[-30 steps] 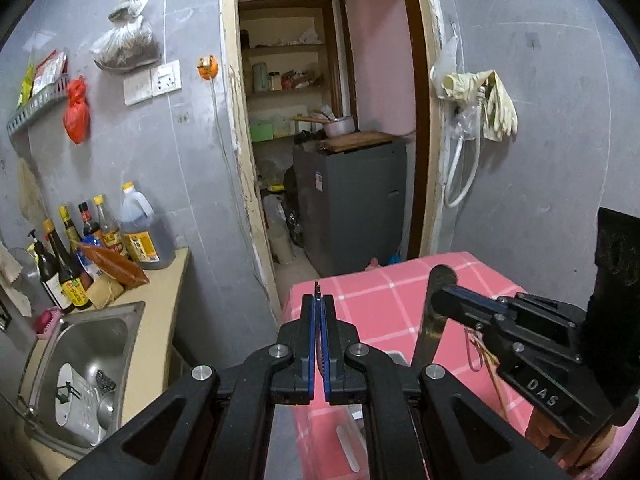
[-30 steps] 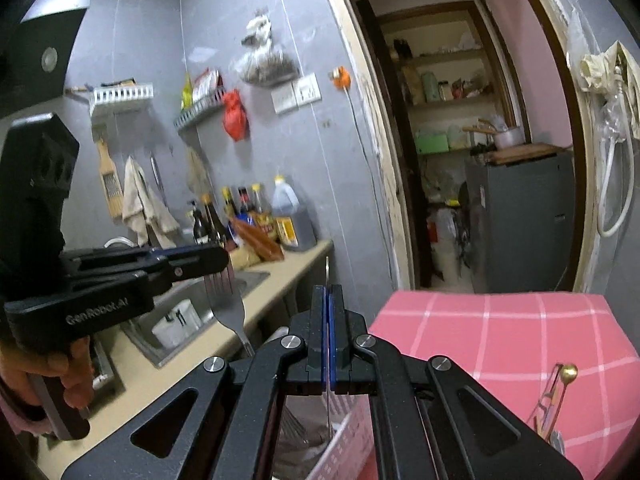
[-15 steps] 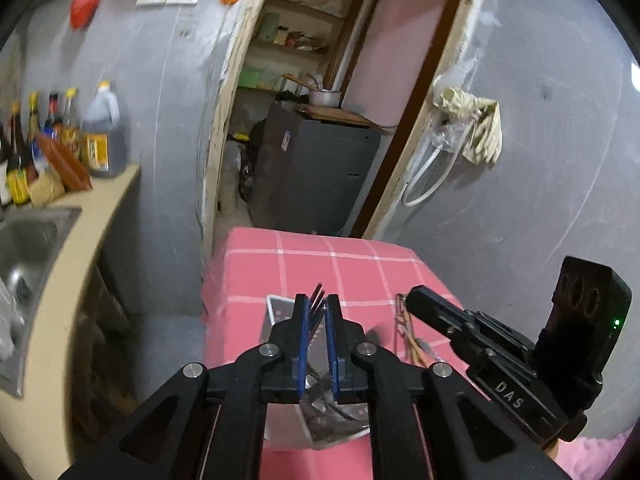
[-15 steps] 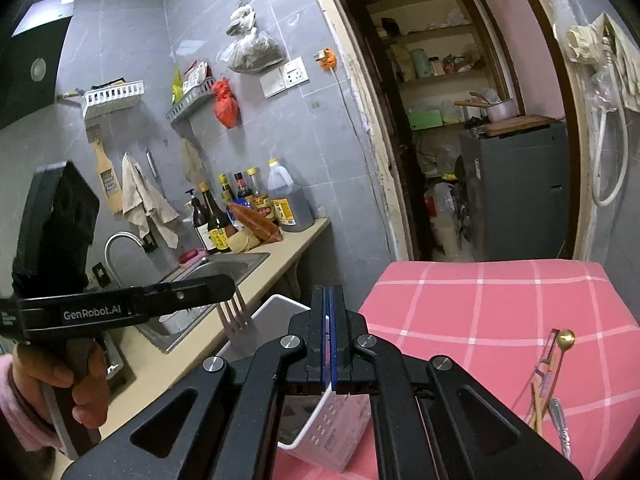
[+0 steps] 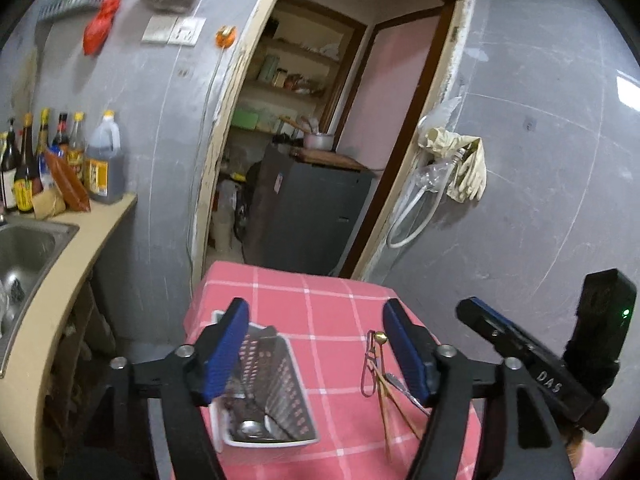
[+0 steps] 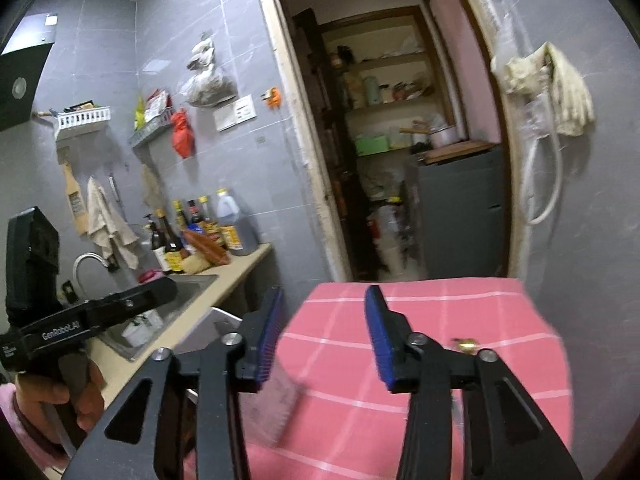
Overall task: Organize utensils
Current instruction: 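Move both open tools back over the chopsticks and spoon on the tablecloth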
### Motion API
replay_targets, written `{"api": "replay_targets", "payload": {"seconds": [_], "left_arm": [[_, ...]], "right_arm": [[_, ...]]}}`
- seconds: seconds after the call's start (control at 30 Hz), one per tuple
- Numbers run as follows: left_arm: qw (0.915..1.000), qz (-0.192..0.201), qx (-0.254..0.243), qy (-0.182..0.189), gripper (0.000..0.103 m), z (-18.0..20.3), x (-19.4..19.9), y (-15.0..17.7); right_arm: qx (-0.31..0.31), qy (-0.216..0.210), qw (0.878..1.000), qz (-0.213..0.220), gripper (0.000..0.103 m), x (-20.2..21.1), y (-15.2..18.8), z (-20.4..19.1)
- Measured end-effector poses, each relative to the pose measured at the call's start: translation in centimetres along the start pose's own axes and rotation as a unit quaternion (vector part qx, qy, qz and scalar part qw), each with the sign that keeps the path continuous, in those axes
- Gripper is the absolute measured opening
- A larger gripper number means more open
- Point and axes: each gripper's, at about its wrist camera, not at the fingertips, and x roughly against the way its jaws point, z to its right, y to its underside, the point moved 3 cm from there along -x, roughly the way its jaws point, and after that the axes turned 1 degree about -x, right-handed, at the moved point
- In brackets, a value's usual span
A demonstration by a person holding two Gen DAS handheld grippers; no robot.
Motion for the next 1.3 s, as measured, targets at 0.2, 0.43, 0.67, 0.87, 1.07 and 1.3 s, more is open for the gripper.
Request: {"api": "replay_targets", "payload": {"seconds": [0.2,0.43,0.67,0.87,1.07,1.3], "left_arm": [[0.9984,0.03,-0.025,-0.041,0.102,3.2,0.0,1.2],[0.9952,0.051,-0.058,-0.06,0.102,7.4,-0.4,4.0],[0.9958,0.036,-0.055,-0.064,0.102,9.9,-2.0,7.5],[0.9962,0.016,-0.05,-0.069,0.102,11.1,-3.8,10.0],[0.9957,0.009,-0.06,-0.07,0.102,11.9,-5.4,11.5],[0.9961,-0.04,-0.055,-0.056,0.102,11.8,-8.9,13.4]], "right_arm": [[0.023,0.063,0.998,0.021,0.079,3.9,0.1,3.4],[0.049,0.092,0.994,0.032,0.094,6.7,0.7,6.4],[0.058,0.095,0.994,0.014,0.095,7.1,2.1,9.5],[0.058,0.099,0.993,-0.001,0.095,6.5,3.5,11.8],[0.051,0.1,0.993,-0.024,0.095,5.2,5.5,13.5],[0.031,0.086,0.993,-0.072,0.095,2.5,8.5,15.7]]}}
